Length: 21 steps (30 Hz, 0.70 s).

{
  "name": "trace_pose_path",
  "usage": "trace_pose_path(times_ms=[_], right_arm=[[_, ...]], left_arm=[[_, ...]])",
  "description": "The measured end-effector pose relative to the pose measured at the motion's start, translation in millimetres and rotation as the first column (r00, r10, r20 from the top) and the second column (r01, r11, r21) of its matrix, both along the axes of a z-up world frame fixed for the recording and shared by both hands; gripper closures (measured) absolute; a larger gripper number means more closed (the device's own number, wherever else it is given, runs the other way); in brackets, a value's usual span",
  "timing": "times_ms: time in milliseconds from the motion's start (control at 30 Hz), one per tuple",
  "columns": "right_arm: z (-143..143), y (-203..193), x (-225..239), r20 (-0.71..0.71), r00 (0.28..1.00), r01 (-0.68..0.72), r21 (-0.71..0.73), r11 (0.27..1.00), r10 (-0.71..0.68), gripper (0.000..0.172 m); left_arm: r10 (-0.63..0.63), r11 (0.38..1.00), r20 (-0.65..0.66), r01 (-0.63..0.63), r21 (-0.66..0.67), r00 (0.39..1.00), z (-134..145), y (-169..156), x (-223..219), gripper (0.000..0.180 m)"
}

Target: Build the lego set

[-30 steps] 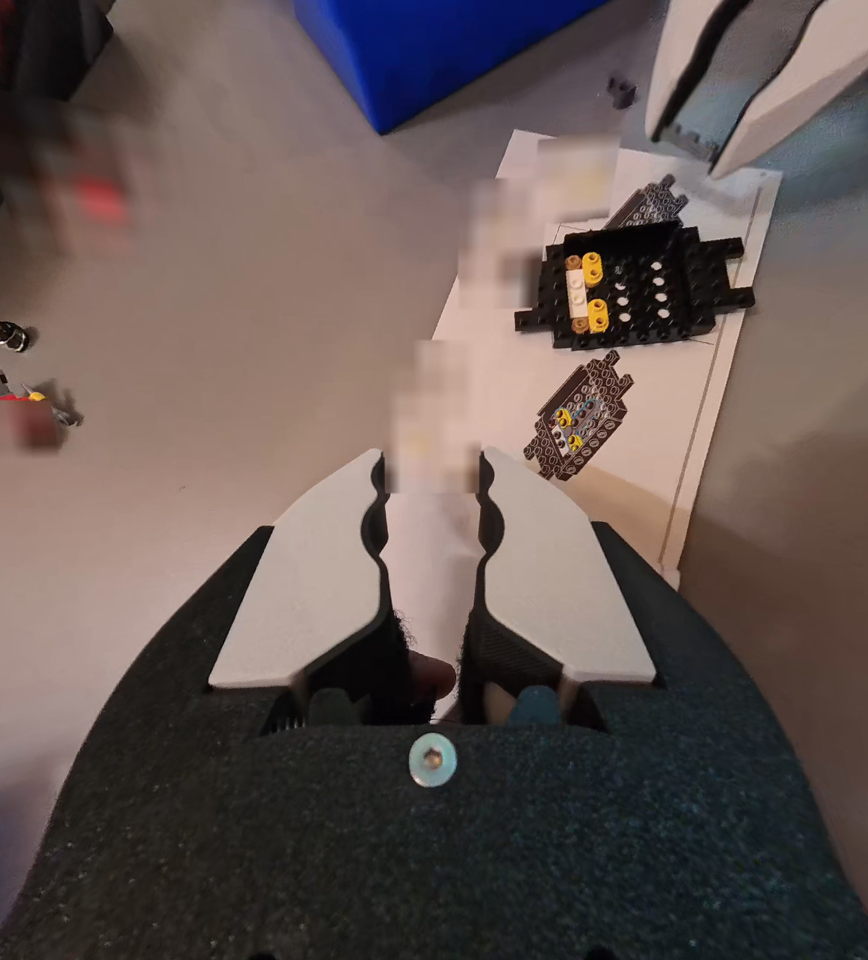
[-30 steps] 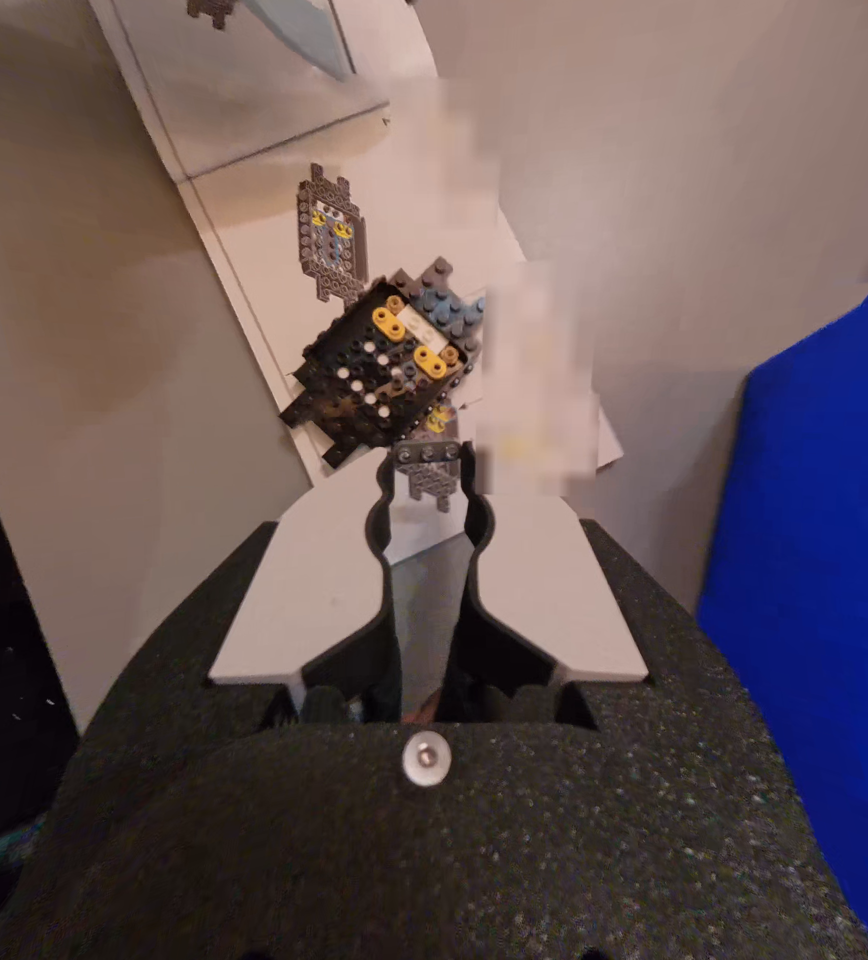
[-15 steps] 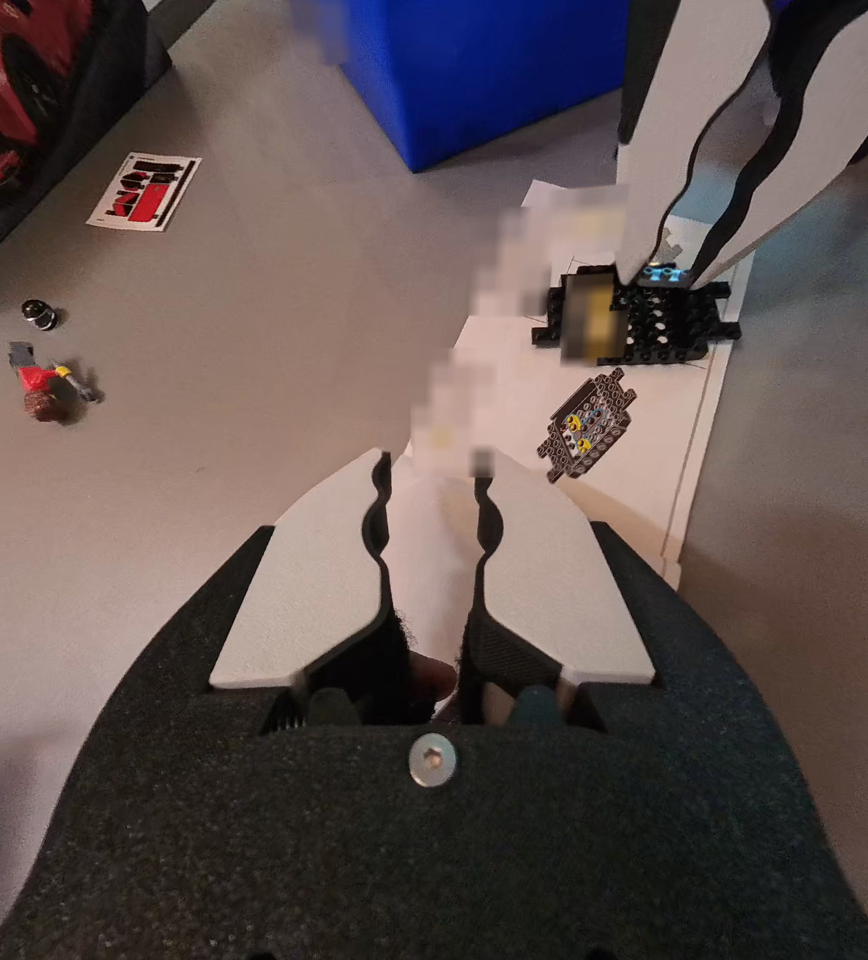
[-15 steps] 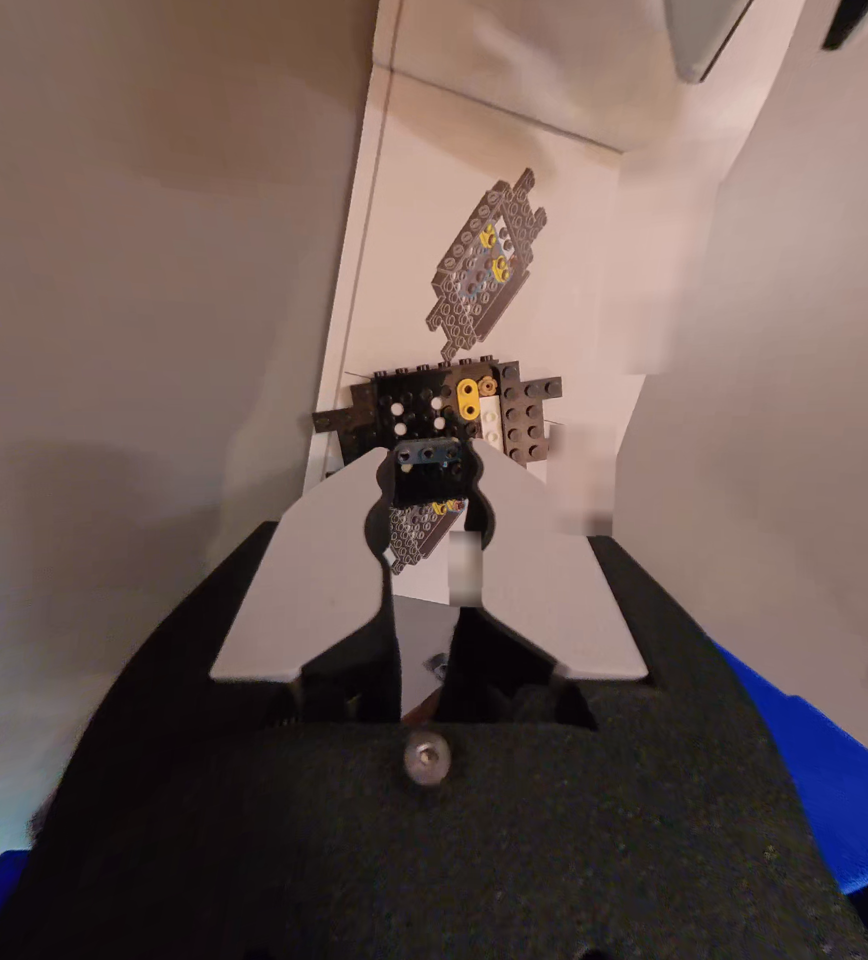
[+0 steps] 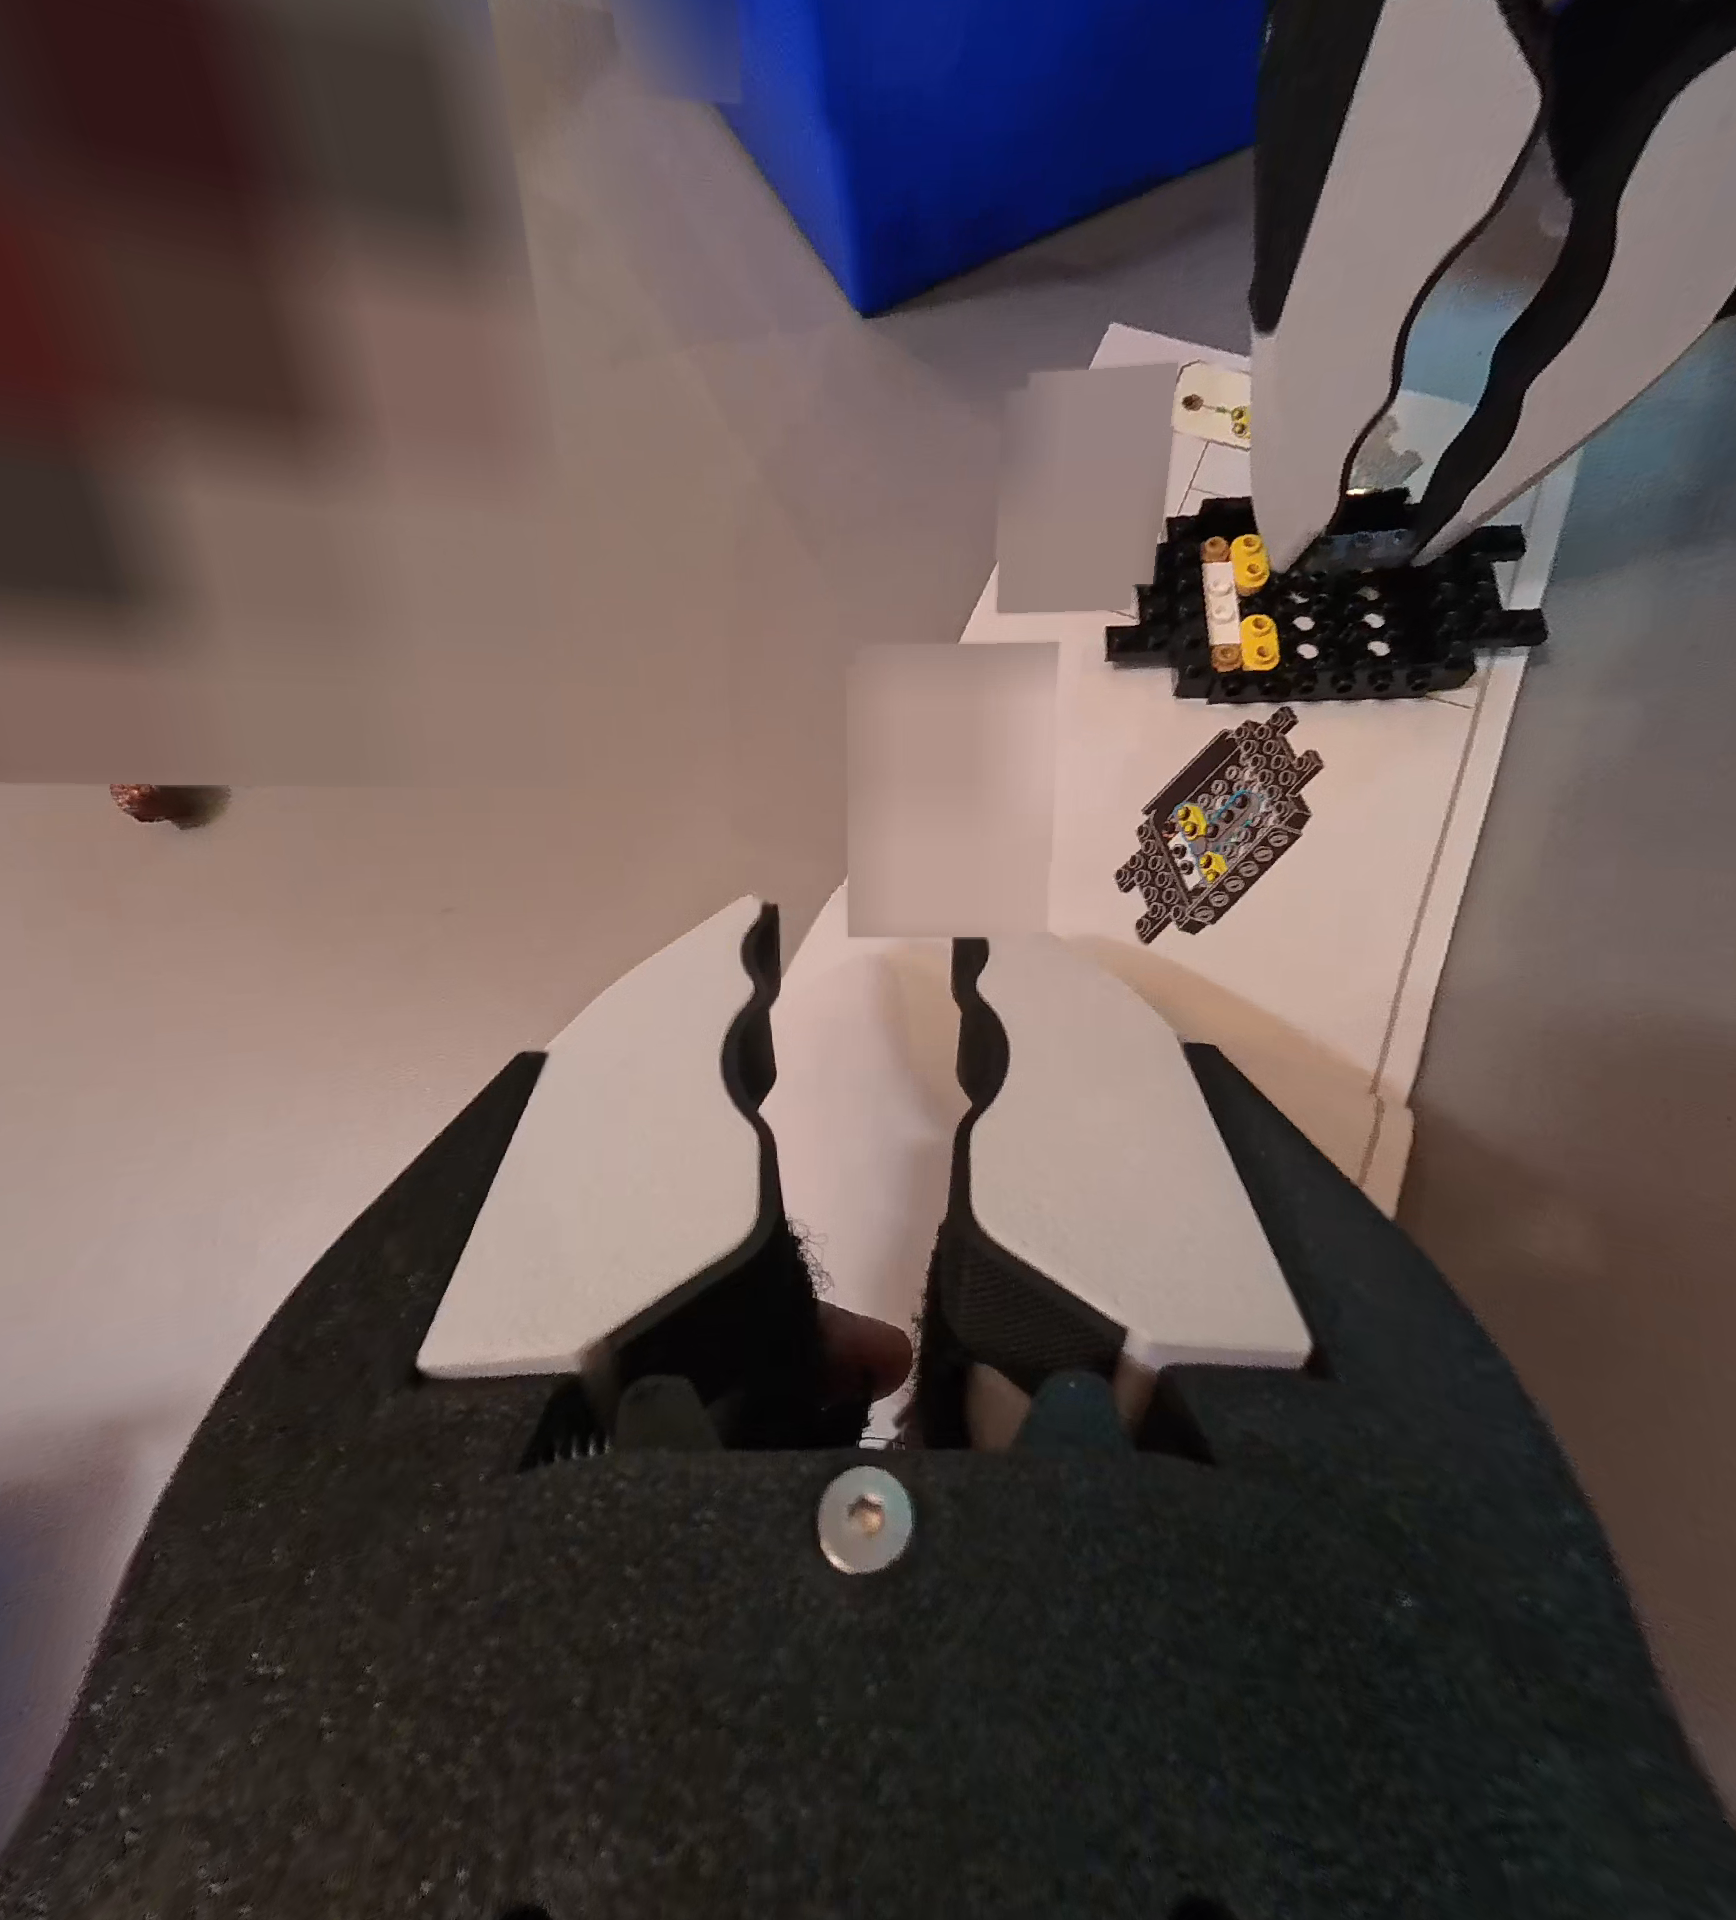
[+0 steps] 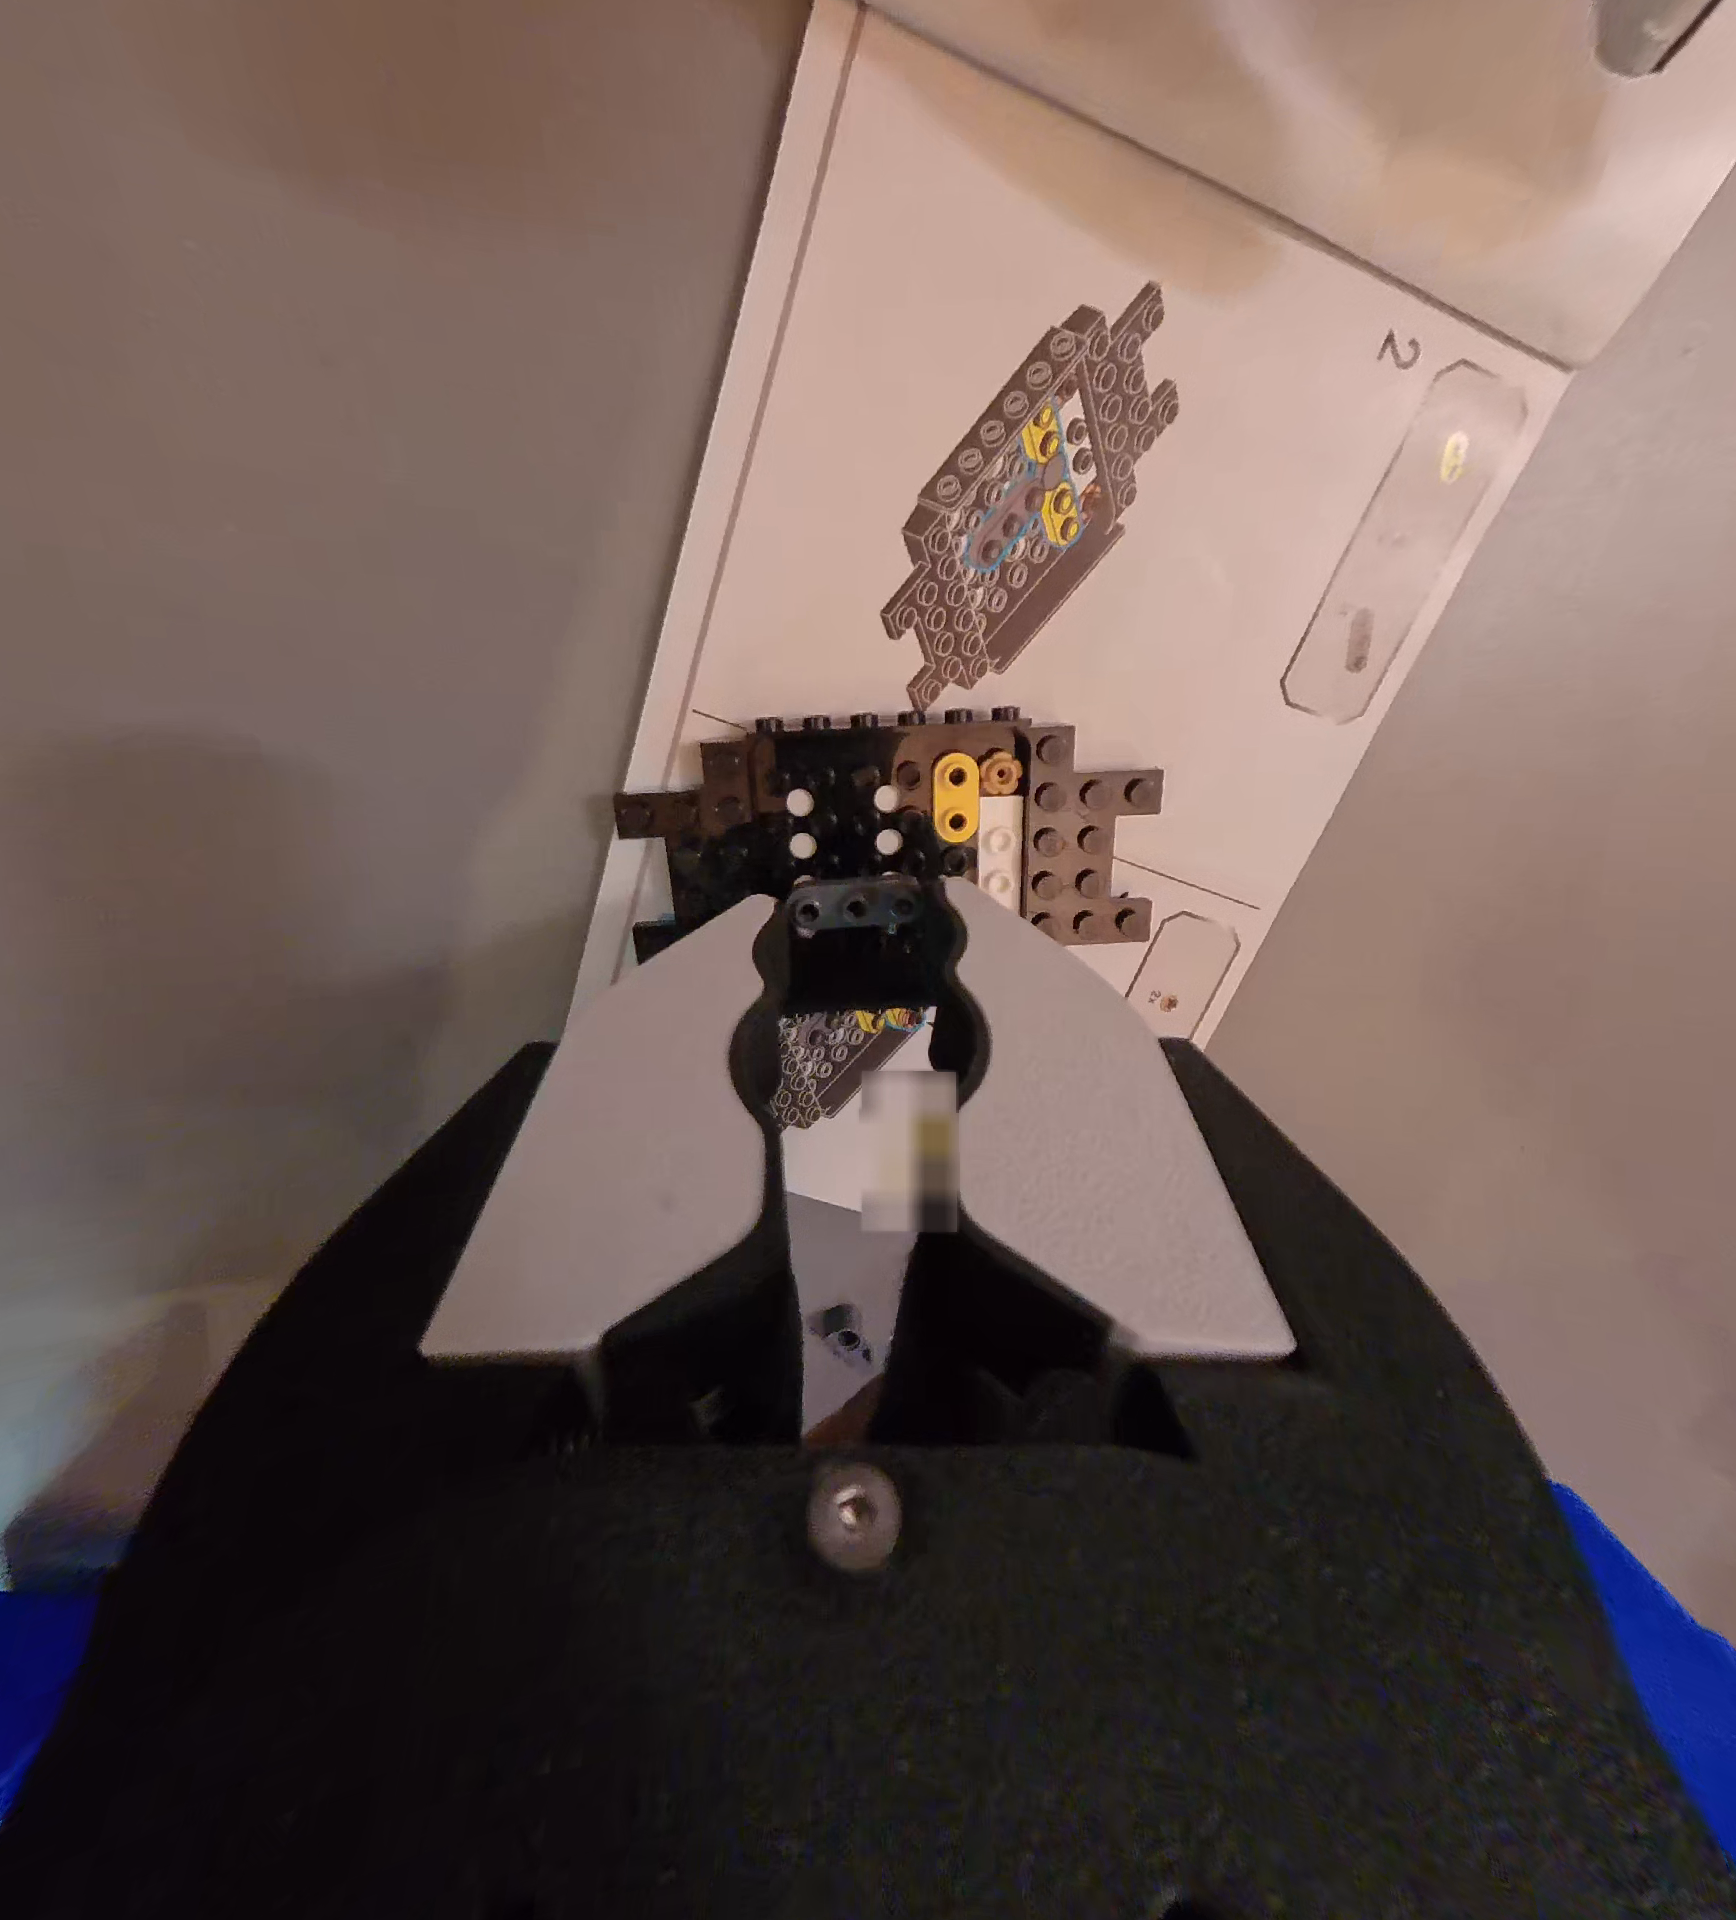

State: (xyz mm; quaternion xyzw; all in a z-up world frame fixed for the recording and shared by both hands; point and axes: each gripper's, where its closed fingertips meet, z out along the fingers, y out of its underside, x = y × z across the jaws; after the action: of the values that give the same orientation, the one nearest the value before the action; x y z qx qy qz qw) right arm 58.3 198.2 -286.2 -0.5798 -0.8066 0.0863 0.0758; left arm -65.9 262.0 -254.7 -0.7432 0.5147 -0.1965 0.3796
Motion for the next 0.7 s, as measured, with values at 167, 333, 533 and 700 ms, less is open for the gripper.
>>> trace_pose_path(times_ms=[167,333,533,700], right_arm=[[-2.7,0.0,-1.9,0.002,1.000,-0.018,-0.004,1.000,0.018,0.148],[-5.9,0.0,-2.9,0.019,0.999,-0.029,-0.004,1.000,0.029,0.147],[-6.5,0.0,-3.3,0.035,0.999,-0.028,-0.010,1.000,0.028,0.147],[-7.0,0.2,-2.2,0.051,0.999,0.000,-0.023,1.000,0.001,0.147]], left_arm=[[0.005,1.000,0.004,-0.005,-0.007,1.000,-1.2,1.1,-1.6,0.150],[0.005,1.000,-0.005,-0.005,-0.003,1.000,-2.5,1.9,-2.8,0.149],[0.008,1.000,-0.004,-0.008,0.001,1.000,-1.5,2.4,-4.3,0.149],[0.012,1.000,0.002,-0.012,0.006,1.000,0.4,3.5,-6.7,0.149]])
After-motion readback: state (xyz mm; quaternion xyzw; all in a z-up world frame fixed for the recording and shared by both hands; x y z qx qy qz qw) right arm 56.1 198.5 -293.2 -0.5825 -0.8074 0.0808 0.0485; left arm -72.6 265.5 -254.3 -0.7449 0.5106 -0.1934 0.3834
